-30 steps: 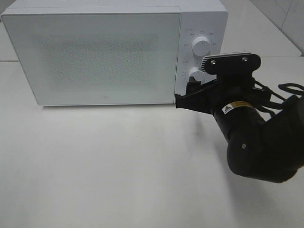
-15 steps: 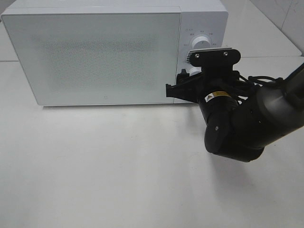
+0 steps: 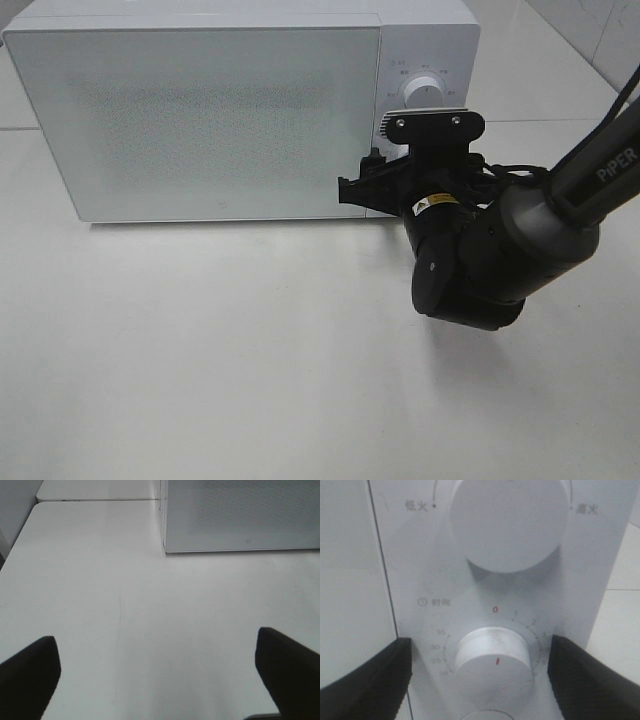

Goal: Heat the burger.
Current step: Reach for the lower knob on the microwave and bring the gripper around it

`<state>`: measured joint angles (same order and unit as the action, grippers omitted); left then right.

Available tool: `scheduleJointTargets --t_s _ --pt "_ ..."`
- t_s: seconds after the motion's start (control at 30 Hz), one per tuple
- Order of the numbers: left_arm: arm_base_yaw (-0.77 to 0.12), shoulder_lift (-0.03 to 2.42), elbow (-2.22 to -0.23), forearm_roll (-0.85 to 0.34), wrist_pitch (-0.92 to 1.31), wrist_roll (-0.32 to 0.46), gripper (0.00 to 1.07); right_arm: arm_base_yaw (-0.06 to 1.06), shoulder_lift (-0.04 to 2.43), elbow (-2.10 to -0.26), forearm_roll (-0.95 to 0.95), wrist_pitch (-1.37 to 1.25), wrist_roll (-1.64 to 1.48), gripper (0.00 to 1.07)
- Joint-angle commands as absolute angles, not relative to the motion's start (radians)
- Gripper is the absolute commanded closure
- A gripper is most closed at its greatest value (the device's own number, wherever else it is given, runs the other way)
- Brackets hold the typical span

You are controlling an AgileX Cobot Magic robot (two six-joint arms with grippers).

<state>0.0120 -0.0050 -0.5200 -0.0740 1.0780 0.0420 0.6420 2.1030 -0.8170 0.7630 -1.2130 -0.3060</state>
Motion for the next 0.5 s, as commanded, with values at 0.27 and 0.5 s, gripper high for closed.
scheduleJointTargets --t_s 0.27,0.5 --pt "0.015 -0.024 -0.517 -0.072 1.069 0.035 0.09 0.629 2.105 -0.834 0.768 -1.397 -0.291 0.32" --pt "0.015 -0.024 -0.517 -0.072 1.069 0.035 0.09 0.631 2.09 -0.816 0.771 -1.397 -0.29 0.32"
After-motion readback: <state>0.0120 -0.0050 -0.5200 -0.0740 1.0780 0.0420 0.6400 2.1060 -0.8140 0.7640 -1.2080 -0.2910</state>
